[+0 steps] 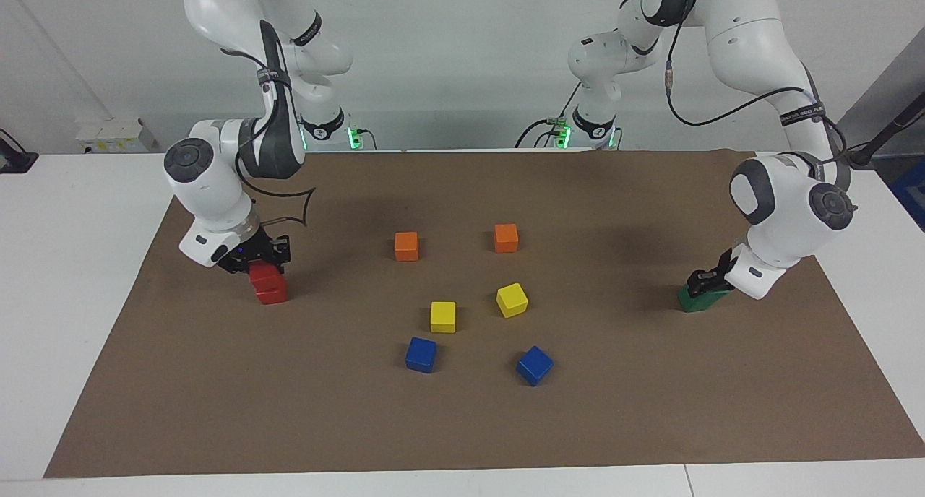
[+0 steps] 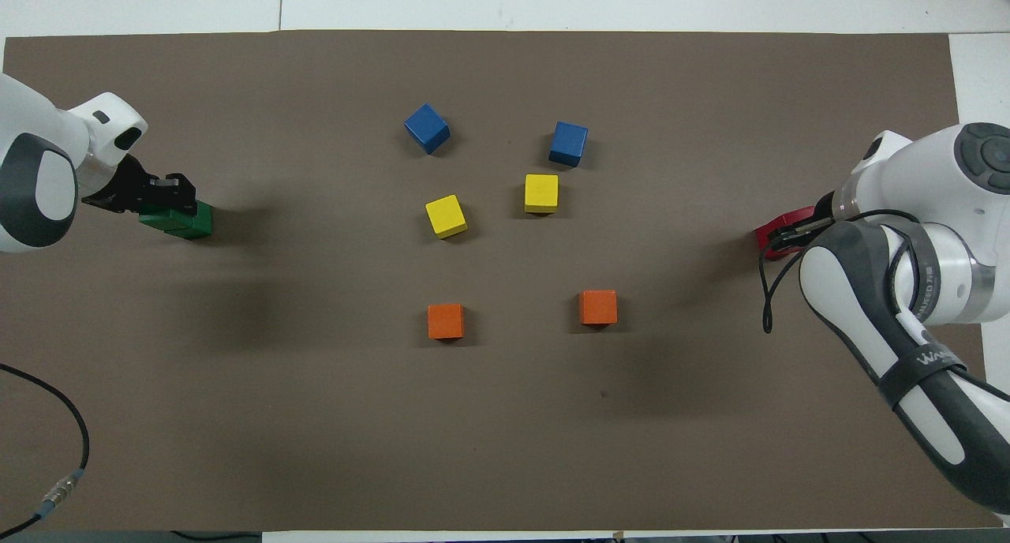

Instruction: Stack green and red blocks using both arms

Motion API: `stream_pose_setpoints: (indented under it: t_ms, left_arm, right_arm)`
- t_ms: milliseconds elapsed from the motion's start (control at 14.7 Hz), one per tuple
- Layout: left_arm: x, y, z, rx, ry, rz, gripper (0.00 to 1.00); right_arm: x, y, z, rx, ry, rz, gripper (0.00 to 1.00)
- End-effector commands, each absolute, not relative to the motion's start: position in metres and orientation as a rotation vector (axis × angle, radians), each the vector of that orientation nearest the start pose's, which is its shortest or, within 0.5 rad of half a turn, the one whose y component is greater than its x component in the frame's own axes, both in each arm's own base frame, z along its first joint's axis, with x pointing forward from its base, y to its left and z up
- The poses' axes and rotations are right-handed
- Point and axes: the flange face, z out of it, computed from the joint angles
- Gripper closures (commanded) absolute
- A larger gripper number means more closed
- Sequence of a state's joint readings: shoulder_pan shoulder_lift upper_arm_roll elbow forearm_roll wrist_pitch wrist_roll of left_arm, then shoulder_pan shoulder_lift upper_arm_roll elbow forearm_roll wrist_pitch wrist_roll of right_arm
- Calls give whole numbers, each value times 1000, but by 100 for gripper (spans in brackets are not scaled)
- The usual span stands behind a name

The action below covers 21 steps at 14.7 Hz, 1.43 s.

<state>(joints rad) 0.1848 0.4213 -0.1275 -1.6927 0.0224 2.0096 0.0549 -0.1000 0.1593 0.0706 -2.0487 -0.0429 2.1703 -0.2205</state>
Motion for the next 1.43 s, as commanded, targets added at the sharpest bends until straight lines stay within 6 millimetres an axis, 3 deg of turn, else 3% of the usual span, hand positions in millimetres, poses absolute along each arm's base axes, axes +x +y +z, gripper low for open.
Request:
stream_pose_setpoints:
  t_ms: [0,68,136,204,407,475,543,611,882,1357]
  left_arm:
    - [641,48,347,-3162,19,136,100]
    - [641,48,347,-3162,22,136,100]
    - [640,49,345,-3162,17,141,53]
    - [638,47,345,-3161,13,134,30]
    - [636,47,342,-3161,11,117,29]
    - [636,47,342,-3161,13,117,25]
    - [636,46,342,-3161,16,117,7]
    - [636,46,342,-3161,16,117,0]
    - [636,44,343,-3160,21,117,0]
    - [630,44,381,-3152,16,99,0]
  right_arm:
    - [564,-24,363,-3151,-348,35,100]
    - [564,-28,363,-3152,-338,35,100]
    - [564,-33,363,-3153,-328,35,100]
    - [564,-34,363,-3153,-326,35,100]
    - [564,-36,358,-3151,-319,49,100]
    - [564,-35,357,-3151,-319,52,100]
    - [564,-34,357,-3150,-321,54,100]
    - [564,-33,357,-3151,-316,56,100]
    - [564,-28,357,-3151,-323,51,100]
    - [567,-28,351,-3150,-327,32,100]
